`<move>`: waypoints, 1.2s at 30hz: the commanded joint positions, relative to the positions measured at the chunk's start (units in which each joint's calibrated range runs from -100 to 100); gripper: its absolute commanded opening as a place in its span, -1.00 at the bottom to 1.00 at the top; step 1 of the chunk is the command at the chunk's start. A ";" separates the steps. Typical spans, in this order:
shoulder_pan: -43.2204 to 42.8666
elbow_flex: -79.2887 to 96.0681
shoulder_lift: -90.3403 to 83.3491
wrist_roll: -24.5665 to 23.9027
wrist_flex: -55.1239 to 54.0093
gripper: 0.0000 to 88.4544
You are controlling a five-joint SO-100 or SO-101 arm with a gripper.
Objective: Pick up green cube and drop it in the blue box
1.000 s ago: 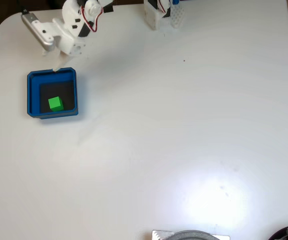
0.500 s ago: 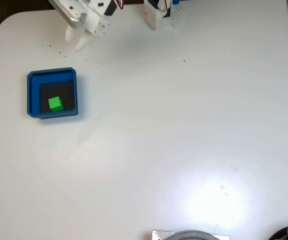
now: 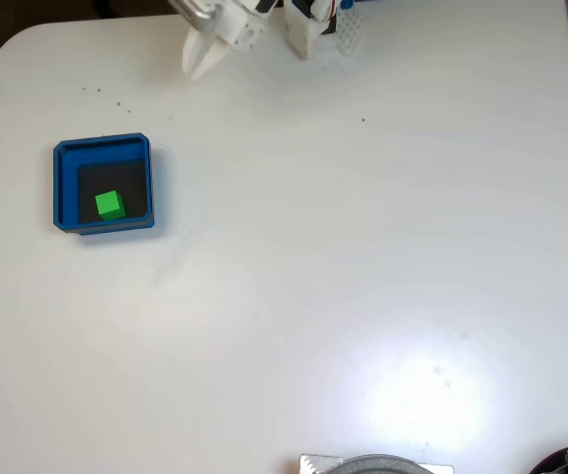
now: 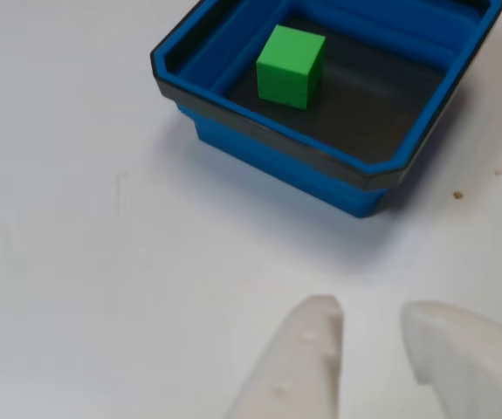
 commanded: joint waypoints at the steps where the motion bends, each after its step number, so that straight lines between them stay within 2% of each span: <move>1: 0.22 6.24 -8.16 0.20 -0.87 -0.96; 18: -0.31 27.43 -29.90 0.10 -2.17 -0.96; 28: -2.98 41.70 -35.84 0.15 -16.12 -0.96; 32: -8.33 41.43 -36.59 -0.05 -16.20 -0.96; 36: -18.33 41.43 -36.67 -0.15 -16.20 -0.96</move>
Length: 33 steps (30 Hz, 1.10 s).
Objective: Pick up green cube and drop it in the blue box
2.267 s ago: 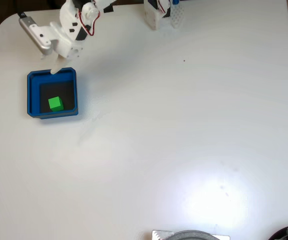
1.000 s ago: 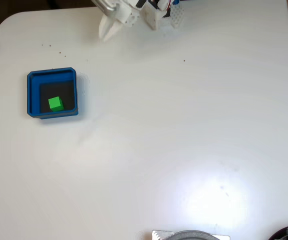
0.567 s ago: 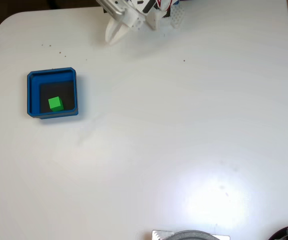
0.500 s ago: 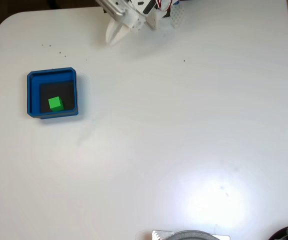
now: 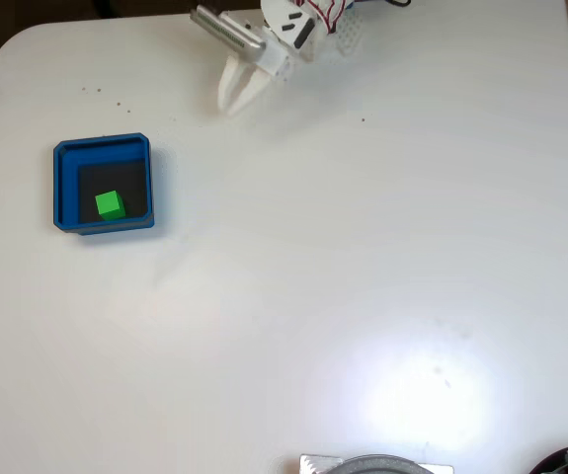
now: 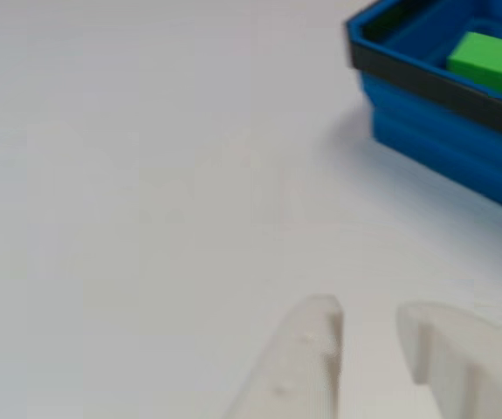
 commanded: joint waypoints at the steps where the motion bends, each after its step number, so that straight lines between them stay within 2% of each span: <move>1: -10.54 0.54 -1.42 -0.10 -1.64 -0.96; 6: -22.15 0.54 -1.42 -0.10 -1.64 -0.96; 11: -28.86 0.54 -1.42 -0.05 -1.64 -0.96; 24: -37.79 0.45 -1.42 0.20 -1.64 -0.96; 33: -38.33 0.45 -0.92 -0.10 -1.64 -0.96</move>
